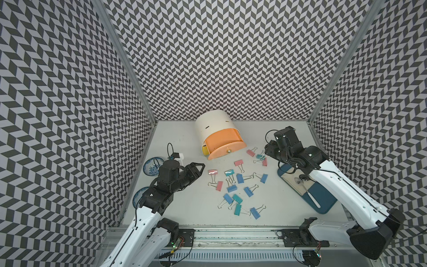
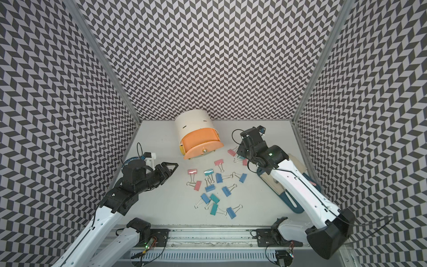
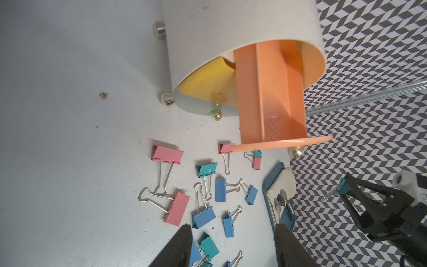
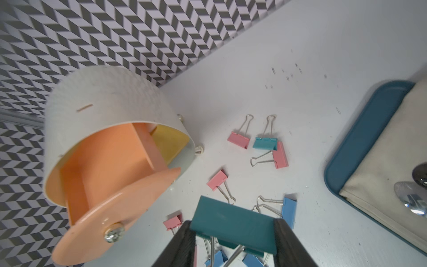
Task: Put the binder clips in the drawer according to color
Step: Place the binder clip in the drawer.
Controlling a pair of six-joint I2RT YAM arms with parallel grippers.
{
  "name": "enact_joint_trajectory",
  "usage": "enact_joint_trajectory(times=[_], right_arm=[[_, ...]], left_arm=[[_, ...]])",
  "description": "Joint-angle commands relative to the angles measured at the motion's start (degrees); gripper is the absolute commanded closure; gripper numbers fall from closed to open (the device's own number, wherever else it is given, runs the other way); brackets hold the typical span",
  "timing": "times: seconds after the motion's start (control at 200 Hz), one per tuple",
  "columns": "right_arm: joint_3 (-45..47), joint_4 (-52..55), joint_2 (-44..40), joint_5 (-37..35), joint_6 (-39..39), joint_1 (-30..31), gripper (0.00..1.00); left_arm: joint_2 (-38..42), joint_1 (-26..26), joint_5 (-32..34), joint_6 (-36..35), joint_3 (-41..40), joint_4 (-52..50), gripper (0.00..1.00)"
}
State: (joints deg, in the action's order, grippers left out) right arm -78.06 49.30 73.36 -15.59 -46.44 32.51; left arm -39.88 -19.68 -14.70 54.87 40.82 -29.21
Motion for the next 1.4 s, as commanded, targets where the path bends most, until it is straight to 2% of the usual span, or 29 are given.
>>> enact_joint_trajectory(times=[0.0, 0.396, 0.651, 1.097, 1.392], right_arm=[[-4.5, -2.5, 2.5, -0.8, 3.6, 0.4, 0.61], [-18.0, -12.3, 14.3, 10.9, 4.2, 1.2, 0.64], [-21.2, -22.2, 20.5, 17.9, 1.8, 2.4, 0.64], [-24.2, -29.3, 28.4, 20.7, 2.3, 4.3, 0.64], [-21.5, -29.8, 28.0, 21.1, 4.2, 5.2, 0.64]], left_arm=[[-0.3, 0.4, 1.5, -1.5, 4.0, -2.6, 0.39], [-5.4, 0.5, -0.3, -3.1, 12.6, -2.9, 0.38], [-6.2, 0.5, -0.2, -3.2, 13.4, -3.2, 0.38], [-6.0, 1.4, -0.2, -3.5, 13.3, -4.2, 0.38], [-5.8, 2.3, -0.3, -3.8, 13.0, -4.3, 0.37]])
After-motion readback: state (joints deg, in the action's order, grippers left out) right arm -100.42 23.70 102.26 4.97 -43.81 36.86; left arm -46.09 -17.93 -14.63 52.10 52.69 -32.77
